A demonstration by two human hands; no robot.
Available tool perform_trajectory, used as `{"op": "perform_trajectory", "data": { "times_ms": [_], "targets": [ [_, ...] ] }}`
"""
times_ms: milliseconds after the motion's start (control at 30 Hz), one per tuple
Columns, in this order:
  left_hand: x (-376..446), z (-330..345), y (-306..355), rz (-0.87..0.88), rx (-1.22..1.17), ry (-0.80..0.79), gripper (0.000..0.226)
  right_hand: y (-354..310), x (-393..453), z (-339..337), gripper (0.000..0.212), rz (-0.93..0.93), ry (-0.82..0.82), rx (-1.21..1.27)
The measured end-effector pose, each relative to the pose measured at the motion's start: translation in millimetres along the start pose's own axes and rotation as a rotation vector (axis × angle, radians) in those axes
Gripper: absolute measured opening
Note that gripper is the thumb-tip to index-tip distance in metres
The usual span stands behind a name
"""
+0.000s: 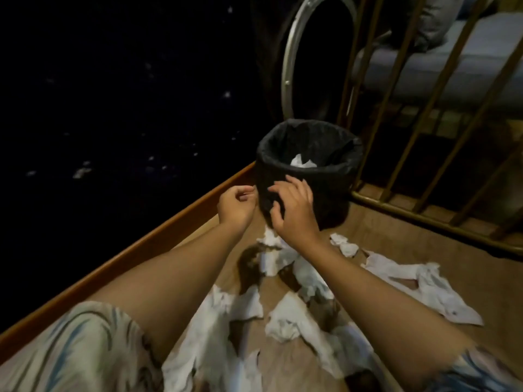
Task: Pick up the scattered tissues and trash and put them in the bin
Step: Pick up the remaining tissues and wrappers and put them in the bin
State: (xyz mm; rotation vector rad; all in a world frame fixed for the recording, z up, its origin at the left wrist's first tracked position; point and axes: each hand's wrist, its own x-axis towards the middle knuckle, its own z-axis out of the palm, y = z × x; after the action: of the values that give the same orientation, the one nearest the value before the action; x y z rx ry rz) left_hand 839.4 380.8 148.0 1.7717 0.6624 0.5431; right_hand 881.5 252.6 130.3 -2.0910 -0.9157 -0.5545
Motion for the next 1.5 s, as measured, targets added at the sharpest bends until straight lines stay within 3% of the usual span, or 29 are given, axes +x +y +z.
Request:
{"op": "perform_trajectory", "data": {
  "times_ms": [167, 400, 500, 700, 900, 1000, 1100, 1167, 1233, 1333, 1433, 1500],
  "targets": [
    [-40, -93, -16, -0.079, 0.086, -0.071, 0.019, -71, -21, 14, 0.037, -0.158, -0.263, 0.026],
    [-91, -253, -7, -0.133, 0.356, -0.095, 0.030, -197, -15, 31, 0.034, -0.251, -0.339, 0.019],
    [-117, -322, -8, -0.172, 0.532, -0.137, 0.038, -249, -22, 46, 0.036, -0.324, -0.460, -0.004],
    [-158, -418, -63, -0.229, 0.708, -0.074, 0.037, -322, -64, 82, 0.032, -0.389, -0.714, -0.039],
    [-205, -423, -173, -0.322, 0.714, 0.015, 0.028, -351, -159, 116, 0.035, -0.329, -0.950, -0.005],
    [-235, -408, -218, -0.367, 0.743, -0.081, 0.060, -350, -210, 126, 0.045, -0.252, -1.080, -0.064],
    [-249, -403, -250, -0.396, 0.807, -0.223, 0.092, -351, -259, 131, 0.070, 0.005, -1.195, -0.116],
    [-249, -406, -262, -0.371, 0.803, -0.206, 0.096, -353, -288, 136, 0.089, 0.179, -1.223, -0.123],
    [-245, -410, -269, -0.362, 0.740, -0.109, 0.091, -357, -310, 144, 0.094, 0.230, -1.200, -0.193],
    [-236, -408, -279, -0.388, 0.639, -0.035, 0.090, -369, -330, 156, 0.086, 0.310, -1.156, -0.203],
    [-225, -400, -289, -0.406, 0.573, -0.072, 0.090, -382, -346, 163, 0.067, 0.233, -1.044, -0.193],
    [-226, -393, -295, -0.349, 0.562, -0.101, 0.070, -386, -356, 165, 0.046, 0.184, -0.938, -0.138]
  ]
}}
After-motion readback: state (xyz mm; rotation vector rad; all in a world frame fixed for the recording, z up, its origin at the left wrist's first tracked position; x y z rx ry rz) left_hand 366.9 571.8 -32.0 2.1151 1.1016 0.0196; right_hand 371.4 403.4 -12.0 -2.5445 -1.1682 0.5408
